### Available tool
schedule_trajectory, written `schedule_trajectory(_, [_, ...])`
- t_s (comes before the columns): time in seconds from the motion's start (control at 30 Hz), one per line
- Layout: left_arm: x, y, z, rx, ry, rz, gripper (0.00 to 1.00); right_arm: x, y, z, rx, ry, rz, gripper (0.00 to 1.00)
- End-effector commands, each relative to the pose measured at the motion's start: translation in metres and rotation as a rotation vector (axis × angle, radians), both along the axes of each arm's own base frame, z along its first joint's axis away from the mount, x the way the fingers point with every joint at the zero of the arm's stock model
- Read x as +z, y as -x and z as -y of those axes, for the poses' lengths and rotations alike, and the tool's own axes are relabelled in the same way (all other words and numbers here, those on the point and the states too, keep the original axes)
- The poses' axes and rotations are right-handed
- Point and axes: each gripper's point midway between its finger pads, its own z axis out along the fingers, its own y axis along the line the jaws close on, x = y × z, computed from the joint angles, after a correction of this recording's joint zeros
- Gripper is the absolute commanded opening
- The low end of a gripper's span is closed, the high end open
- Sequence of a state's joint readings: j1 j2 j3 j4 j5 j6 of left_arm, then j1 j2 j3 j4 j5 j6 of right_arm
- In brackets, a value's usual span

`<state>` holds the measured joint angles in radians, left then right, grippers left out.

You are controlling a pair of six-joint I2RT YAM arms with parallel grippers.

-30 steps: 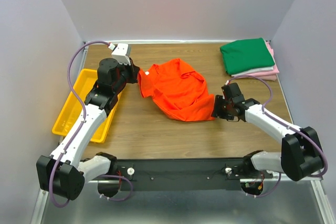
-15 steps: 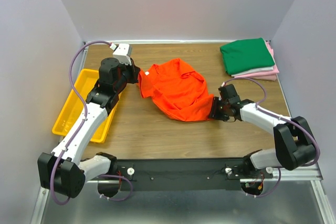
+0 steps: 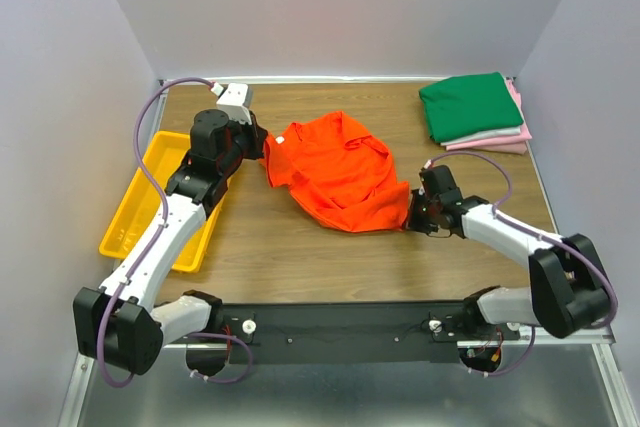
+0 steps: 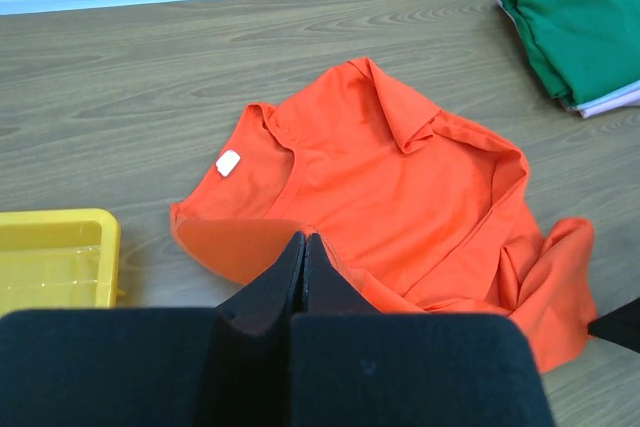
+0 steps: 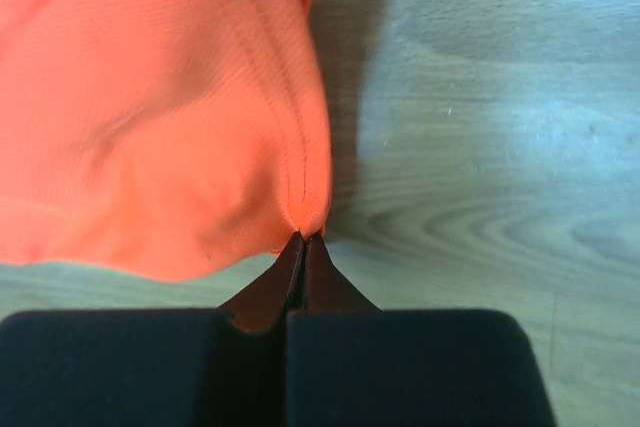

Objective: Fold and stack the t-shirts
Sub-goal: Flatten the tshirt out

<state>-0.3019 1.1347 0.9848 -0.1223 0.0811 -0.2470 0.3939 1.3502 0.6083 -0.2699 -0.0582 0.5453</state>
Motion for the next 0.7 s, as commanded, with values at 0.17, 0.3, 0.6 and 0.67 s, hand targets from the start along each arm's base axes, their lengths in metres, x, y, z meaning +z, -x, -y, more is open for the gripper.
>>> schedule_trajectory(0.17, [0.001,-0.006,-0.014,0.068,-0.046,0.0,0.0,0.09,-0.009,0.001,0.03,-0.031,0.202,0.0])
schedule_trajectory(0.3, [0.025,-0.007,-0.025,0.123,-0.047,0.054,0.0,0.166,-0.03,0.009,0.0,-0.002,0.37,0.0])
schedule_trajectory(0.6, [0.154,0.033,-0.041,0.148,0.037,0.279,0.0,0.353,-0.026,0.033,-0.061,-0.04,0.774,0.0])
schedule_trajectory(0.67, [0.188,0.054,-0.05,0.167,0.061,0.35,0.0,0.402,-0.008,0.043,-0.079,-0.076,0.902,0.01])
